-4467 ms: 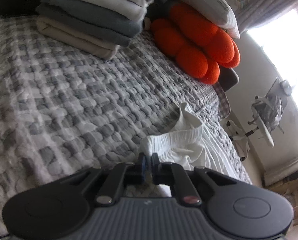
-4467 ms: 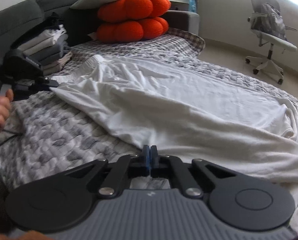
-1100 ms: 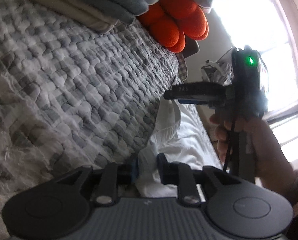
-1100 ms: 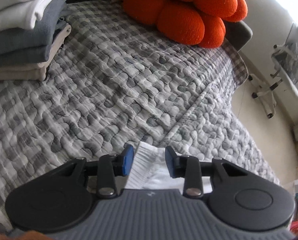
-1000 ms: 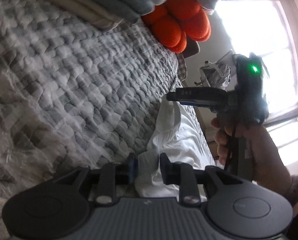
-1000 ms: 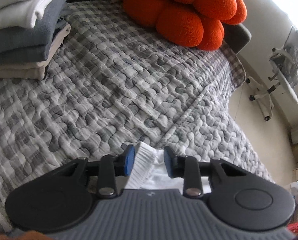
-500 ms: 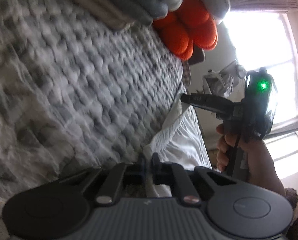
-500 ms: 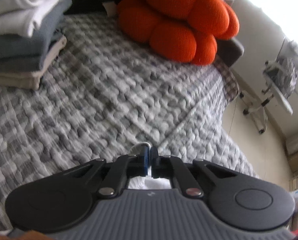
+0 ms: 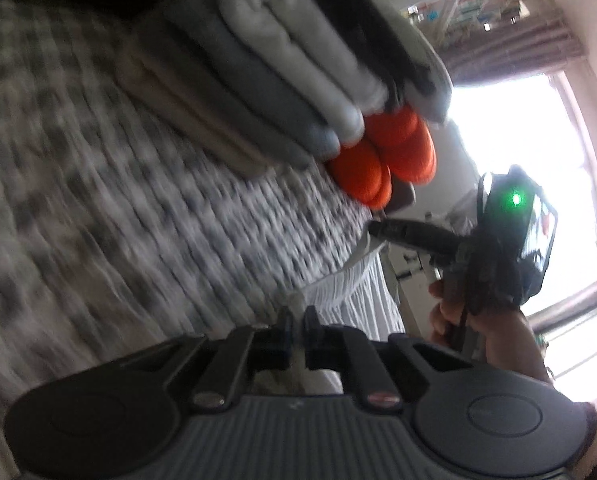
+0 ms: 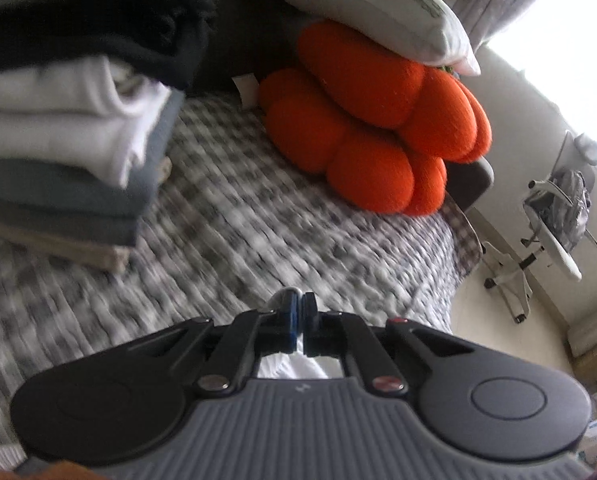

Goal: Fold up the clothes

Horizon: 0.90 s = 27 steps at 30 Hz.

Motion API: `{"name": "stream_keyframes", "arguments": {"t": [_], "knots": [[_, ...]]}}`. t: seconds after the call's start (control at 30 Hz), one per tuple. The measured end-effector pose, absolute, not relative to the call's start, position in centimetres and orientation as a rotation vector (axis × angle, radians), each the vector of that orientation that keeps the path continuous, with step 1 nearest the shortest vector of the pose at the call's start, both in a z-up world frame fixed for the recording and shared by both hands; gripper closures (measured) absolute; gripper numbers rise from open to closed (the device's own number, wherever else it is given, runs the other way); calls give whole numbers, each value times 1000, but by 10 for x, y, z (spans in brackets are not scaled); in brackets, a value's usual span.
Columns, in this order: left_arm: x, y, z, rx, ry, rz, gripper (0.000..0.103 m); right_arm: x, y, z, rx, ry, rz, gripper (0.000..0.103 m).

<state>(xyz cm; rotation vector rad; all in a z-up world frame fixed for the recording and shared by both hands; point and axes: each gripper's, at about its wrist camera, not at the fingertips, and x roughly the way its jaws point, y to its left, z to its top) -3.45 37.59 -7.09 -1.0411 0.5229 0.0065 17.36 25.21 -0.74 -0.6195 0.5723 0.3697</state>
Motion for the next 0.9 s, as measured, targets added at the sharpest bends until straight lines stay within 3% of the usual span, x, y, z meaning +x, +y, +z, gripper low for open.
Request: {"name": "stream_keyframes", "arguments": {"t": [0.33,0.77,0.9], "knots": [[-42,403,-65,-966,470,181,98,172,296,-18,-558,564,422,102],[-22,412,-96,-962,598,201,96,183,313,-66,-528,631,390,101],[-22,409,-90,-945,591,184,94,177,312,-65,-509,632,371,89]]}}
